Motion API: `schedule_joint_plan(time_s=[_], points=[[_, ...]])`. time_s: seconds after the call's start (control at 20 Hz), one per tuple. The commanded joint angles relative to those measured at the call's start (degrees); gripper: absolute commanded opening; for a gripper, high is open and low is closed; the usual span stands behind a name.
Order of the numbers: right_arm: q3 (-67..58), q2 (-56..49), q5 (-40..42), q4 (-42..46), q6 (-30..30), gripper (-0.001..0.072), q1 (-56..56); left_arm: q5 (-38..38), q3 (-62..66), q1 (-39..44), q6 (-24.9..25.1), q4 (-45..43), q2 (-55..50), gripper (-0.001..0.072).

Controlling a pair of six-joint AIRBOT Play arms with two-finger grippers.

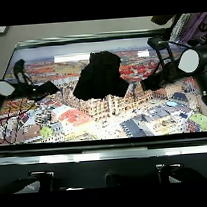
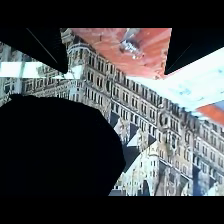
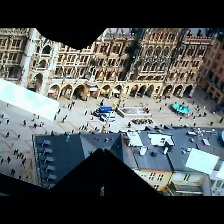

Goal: Fold the clothes and pants, and hang the long-sleeved shirts on hangers.

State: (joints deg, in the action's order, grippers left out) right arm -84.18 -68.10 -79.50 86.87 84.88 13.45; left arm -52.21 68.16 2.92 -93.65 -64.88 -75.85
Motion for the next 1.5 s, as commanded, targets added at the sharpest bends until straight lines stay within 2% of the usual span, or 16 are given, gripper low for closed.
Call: schedule_joint_plan(time_s=[0.0,0.1,0.25,0.35,0.45,0.5,0.55,0.6,0.75,0.85,0.9,0.95,1.05,1.1,1.25,1.45], points=[[0.02,-0.04,3.61,-0.04,-0.07,0.0038,0.07,11.45,0.15,-1.2,5.42,19.08,-14.21,0.072],[0.02,-0.04,4.28,-0.07,-0.07,0.0039,0.07,14.16,0.15,-2.05,11.63,31.28,-20.52,0.0716],[0.02,-0.04,4.2,-0.04,-0.07,0.01,0.07,14.69,0.33,-2.1,21.0,44.89,-25.55,0.0716],[0.02,-0.04,4.22,-0.09,-0.07,0.0101,0.07,14.78,0.39,-1.66,24.5,50.07,-27.15,0.0716],[0.04,-0.07,4.2,-0.04,-0.02,0.0125,0.07,14.84,0.83,-0.85,24.9,51.45,-28.0,0.0715],[0.02,-0.13,4.42,0.24,0.85,0.0257,-0.09,14.82,1.01,-0.5,24.87,51.43,-28.41,0.0608],[0.04,-0.35,5.03,1.27,3.45,0.0381,-0.11,14.78,1.03,-0.31,24.63,51.43,-28.81,0.0345],[0.04,-0.61,5.55,3.58,6.19,0.0408,-0.11,14.56,1.03,-0.2,24.7,51.43,-29.16,0.0023],[0.04,-1.25,9.49,10.27,17.53,0.0547,-5.03,14.05,1.14,-0.39,24.46,51.43,-28.92,0.002],[0.13,-2.84,11.8,4.26,23.98,0.0594,-15.23,13.18,1.14,-0.9,24.48,51.41,-28.52,0.002],[0.74,-4.76,12.26,-3.8,23.54,0.0595,-20.92,12.57,1.14,-1.16,24.48,51.41,-28.33,0.002],[2.05,-7.06,12.41,-13.81,20.39,0.0596,-25.4,12.0,1.14,-1.42,24.48,51.41,-28.11,0.0019],[5.84,-13.07,12.39,-33.79,9.27,0.0678,-30.4,10.54,1.14,-1.75,24.48,51.41,-27.96,0.0019],[7.58,-16.48,12.55,-40.41,4.72,0.0678,-30.62,10.14,1.14,-1.84,24.5,51.36,-27.96,0.0019],[9.38,-25.66,16.37,-47.43,-1.36,0.0677,-26.34,10.23,1.14,-1.81,24.5,51.39,-27.96,0.0018],[9.38,-33.44,27.78,-55.58,-1.4,0.0676,-17.66,10.25,1.14,-1.84,24.5,51.39,-27.96,0.0019]])
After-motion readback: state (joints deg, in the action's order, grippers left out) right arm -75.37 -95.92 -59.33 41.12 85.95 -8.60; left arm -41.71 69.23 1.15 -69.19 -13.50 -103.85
